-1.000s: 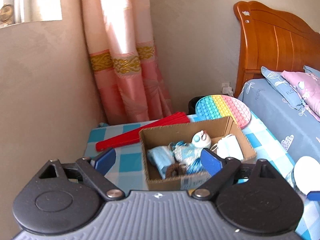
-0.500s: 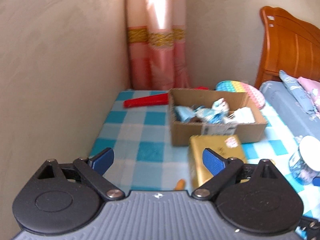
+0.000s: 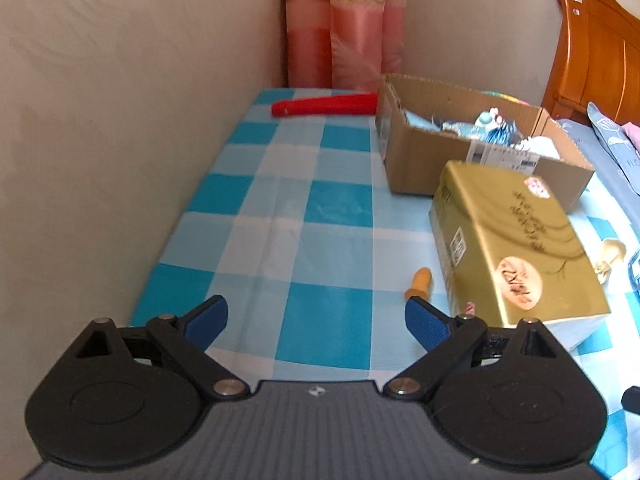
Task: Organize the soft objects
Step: 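Move the left gripper to the orange foam earplug while the right gripper approaches the cream plush toy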
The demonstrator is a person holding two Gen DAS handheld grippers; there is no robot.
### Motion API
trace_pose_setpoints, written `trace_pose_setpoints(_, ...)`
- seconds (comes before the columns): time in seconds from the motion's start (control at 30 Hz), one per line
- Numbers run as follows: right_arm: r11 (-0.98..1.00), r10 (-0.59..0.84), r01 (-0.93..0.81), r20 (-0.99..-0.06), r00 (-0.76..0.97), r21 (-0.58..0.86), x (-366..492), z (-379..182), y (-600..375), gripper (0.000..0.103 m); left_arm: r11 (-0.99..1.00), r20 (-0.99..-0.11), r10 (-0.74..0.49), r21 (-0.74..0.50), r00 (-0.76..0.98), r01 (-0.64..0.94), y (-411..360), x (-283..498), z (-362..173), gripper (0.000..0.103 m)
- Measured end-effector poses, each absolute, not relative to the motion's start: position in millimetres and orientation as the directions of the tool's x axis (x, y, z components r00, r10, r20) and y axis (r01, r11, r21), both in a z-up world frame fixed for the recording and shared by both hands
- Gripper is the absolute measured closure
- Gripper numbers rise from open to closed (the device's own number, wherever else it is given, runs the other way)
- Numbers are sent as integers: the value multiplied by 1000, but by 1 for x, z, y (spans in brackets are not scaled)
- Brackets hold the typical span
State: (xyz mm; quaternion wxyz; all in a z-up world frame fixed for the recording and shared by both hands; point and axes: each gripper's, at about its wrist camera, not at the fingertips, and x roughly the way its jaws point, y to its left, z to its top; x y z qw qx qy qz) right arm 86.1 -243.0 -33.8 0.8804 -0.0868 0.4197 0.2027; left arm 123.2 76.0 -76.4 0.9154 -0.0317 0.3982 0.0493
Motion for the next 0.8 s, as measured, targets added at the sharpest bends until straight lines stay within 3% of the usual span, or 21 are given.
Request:
trace_pose_setpoints(0.43,840,302,-542,-799,520,-35,89,-56,-229,0,991,-745,-93,-132,660,-9,86,142,-86,8)
trace_pose_setpoints(0.8,828,317,-560,-794,518,-35,90,-58,-230,0,987,-741,-141,-159,656,32,86,157,-89,8)
